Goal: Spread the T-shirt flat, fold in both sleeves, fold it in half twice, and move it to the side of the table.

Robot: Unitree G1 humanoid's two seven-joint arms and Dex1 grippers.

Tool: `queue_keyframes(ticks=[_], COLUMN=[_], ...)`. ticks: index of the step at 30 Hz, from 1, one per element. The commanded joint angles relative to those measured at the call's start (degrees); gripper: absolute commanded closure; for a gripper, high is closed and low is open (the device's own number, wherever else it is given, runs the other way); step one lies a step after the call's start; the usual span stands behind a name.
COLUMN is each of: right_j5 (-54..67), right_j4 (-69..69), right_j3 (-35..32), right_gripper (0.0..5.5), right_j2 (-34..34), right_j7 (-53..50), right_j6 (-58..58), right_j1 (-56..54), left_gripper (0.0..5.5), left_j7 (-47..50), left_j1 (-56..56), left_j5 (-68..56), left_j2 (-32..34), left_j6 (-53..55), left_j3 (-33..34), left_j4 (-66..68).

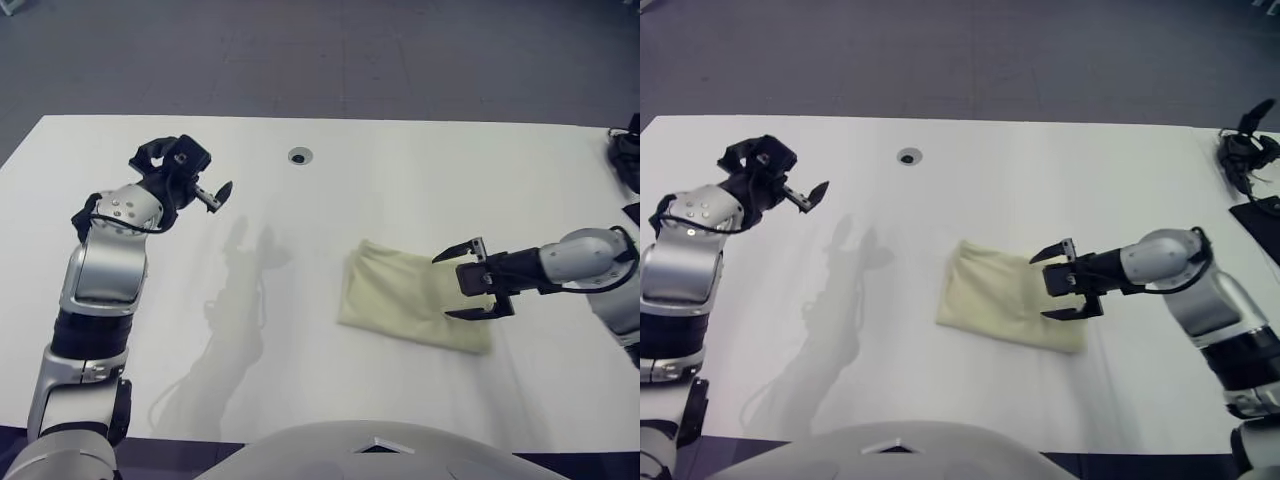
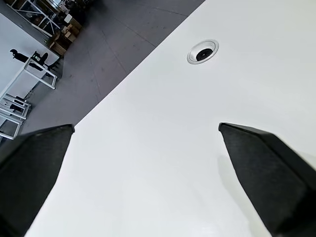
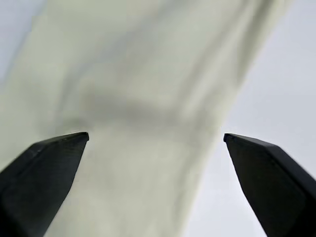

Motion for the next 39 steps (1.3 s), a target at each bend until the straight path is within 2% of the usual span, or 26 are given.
queue_keyframes(ticks=[1,6,11,13,17,19,21,25,28,31,35,39], right_j5=[14.5,15.0,5.5,2.7,-2.2,-0.9,1.8,3.9,8.2,9.9,7.6,5.1], right_j4=[-5.7,-2.1,9.5,15.7,41.0,50.6,54.9,51.0,30.2,15.5,14.2,15.3], right_j3=[-1.9,0.5,4.8,3.8,-4.2,-9.7,-13.4,-16.8,-20.3,-18.8,-13.7,-13.8], right_gripper=[0.15,0.15,0.15,0.15,0.15,0.15,0.15,0.15,0.15,0.15,0.15,0.15], right_j2=[6.2,9.6,14.7,18.3,23.2,24.1,25.0,26.7,30.5,35.3,42.2,45.5], right_j7=[-0.8,-2.9,-8.4,-14.3,-36.0,-46.2,-50.7,-56.7,-63.9,-67.8,-69.1,-71.4], right_j6=[17.8,19.8,8.3,4.3,-2.7,-3.2,-2.3,-1.3,5.7,12.0,14.3,13.7], right_j1=[-2.8,2.8,6.6,8.1,8.7,6.7,4.9,1.6,-3.2,-8.9,-9.5,-7.1], left_gripper=[0.10,0.10,0.10,0.10,0.10,0.10,0.10,0.10,0.10,0.10,0.10,0.10], left_j7=[1.1,1.0,3.0,3.8,5.0,5.7,6.7,10.9,16.2,20.9,23.8,25.1], left_j1=[2.5,0.1,-2.4,-3.1,-2.7,-1.6,-0.7,-1.1,-1.6,-0.5,1.4,1.7], left_j5=[-1.5,-3.2,-4.6,-5.0,-5.4,-5.3,-5.3,-4.9,-5.1,-5.3,-7.0,-8.2], left_j2=[-1.1,-1.6,-3.5,-4.4,-5.5,-6.1,-7.4,-11.7,-16.8,-21.4,-26.5,-28.5], left_j6=[3.2,3.8,3.7,4.1,5.2,5.8,6.7,9.1,11.4,11.4,9.3,4.5], left_j3=[2.8,3.1,3.7,3.6,3.3,3.2,3.1,4.1,7.6,10.2,11.5,12.1], left_j4=[-3.9,-4.0,-3.6,-4.1,-5.8,-6.7,-7.8,-8.4,-9.9,-11.9,-11.0,-7.0])
